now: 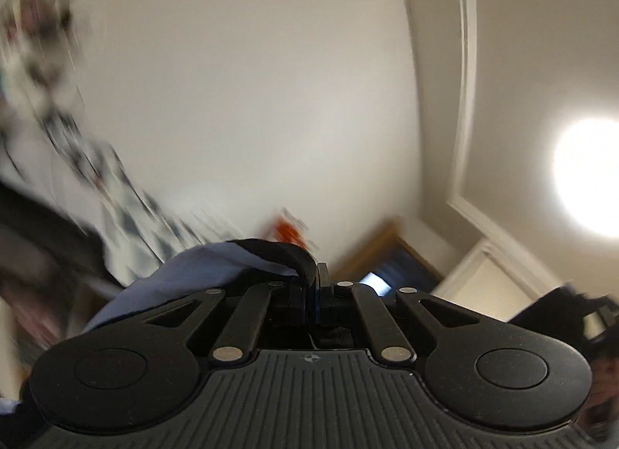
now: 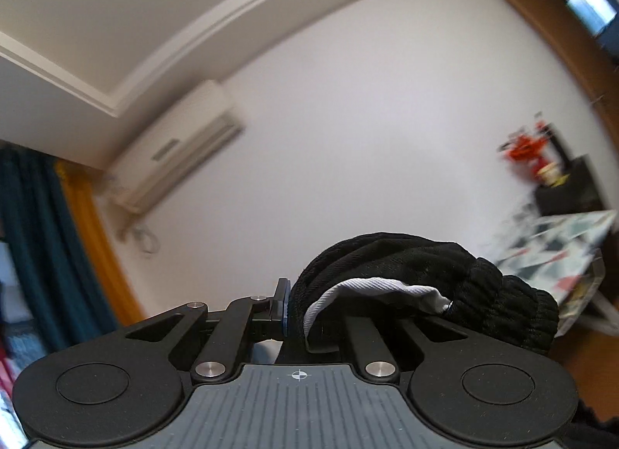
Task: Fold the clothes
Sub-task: 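Lift the black garment off the pile with both tools and carry it toward the bed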
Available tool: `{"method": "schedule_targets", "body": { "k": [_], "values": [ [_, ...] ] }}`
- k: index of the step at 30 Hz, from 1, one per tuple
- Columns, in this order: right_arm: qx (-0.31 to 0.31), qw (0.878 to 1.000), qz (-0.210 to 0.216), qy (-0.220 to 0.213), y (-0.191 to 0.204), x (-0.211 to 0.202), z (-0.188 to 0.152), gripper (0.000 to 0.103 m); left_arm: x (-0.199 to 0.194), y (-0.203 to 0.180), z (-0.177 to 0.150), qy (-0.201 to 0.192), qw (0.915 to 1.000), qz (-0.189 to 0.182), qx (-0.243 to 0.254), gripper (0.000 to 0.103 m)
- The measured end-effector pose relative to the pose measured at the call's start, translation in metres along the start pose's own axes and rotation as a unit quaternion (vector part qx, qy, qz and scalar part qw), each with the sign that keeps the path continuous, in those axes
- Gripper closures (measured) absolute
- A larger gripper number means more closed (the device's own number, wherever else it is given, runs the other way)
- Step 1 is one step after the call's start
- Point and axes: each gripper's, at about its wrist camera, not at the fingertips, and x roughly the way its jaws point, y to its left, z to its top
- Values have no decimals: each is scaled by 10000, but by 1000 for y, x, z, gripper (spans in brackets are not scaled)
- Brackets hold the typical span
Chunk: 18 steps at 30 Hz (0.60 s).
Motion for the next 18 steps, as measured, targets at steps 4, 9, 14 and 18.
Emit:
{"method": "schedule_targets", "body": {
  "k": [4,9,14,18],
  "values": [
    [-167,9990,-396,-109,-44,-14,30,97,49,12,-29,243,9997,-9,-103,99],
    [-217,9971,-723,-123,-73,-1,49,97,105,28,-50,485,9987,-100,86,99],
    [-681,9938,-878,-23,-69,62,76,97,160,44,-53,403,9989,-138,-198,99],
    [-1029,9891,-1050,-97,-66,139,104,97,192,56,-27,-57,9997,-222,2,99]
  ]
}}
